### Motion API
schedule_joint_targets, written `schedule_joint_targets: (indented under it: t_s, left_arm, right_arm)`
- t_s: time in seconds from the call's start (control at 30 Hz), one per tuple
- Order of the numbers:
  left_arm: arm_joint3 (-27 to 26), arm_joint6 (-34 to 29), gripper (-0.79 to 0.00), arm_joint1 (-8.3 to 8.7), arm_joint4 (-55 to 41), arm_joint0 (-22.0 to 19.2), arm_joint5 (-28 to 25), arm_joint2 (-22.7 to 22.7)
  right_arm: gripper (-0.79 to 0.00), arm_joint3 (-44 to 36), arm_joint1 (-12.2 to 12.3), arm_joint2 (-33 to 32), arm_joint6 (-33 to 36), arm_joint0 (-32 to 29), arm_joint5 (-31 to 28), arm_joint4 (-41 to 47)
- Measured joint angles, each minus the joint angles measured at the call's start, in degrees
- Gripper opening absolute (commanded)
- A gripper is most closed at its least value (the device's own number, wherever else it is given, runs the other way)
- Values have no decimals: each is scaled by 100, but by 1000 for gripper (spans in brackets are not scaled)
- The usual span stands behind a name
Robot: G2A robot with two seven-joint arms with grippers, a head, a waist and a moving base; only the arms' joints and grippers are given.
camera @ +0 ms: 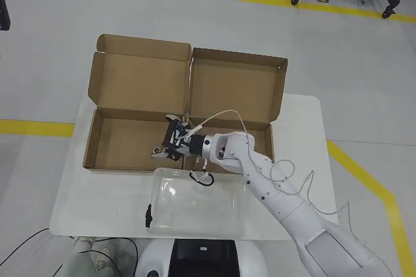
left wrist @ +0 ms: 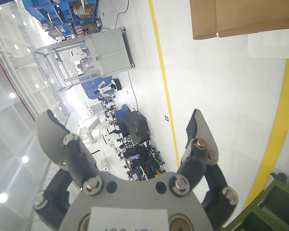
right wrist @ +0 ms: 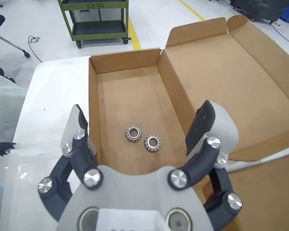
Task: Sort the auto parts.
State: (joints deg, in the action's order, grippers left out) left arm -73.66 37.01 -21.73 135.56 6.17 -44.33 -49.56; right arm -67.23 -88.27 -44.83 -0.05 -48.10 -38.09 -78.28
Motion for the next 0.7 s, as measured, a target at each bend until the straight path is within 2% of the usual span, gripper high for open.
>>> schedule_joint_targets:
  t_s: [0.33, 0.7]
  left_arm:
    - [0, 0, 0, 0, 0, 0, 0, 0]
    - [0, 0, 0, 0, 0, 0, 0, 0]
  right_arm:
    - [0, -1757, 514, -1182, 314, -1534, 87, -404]
    - [0, -2804, 861, -2256, -368, -3021, 242, -646]
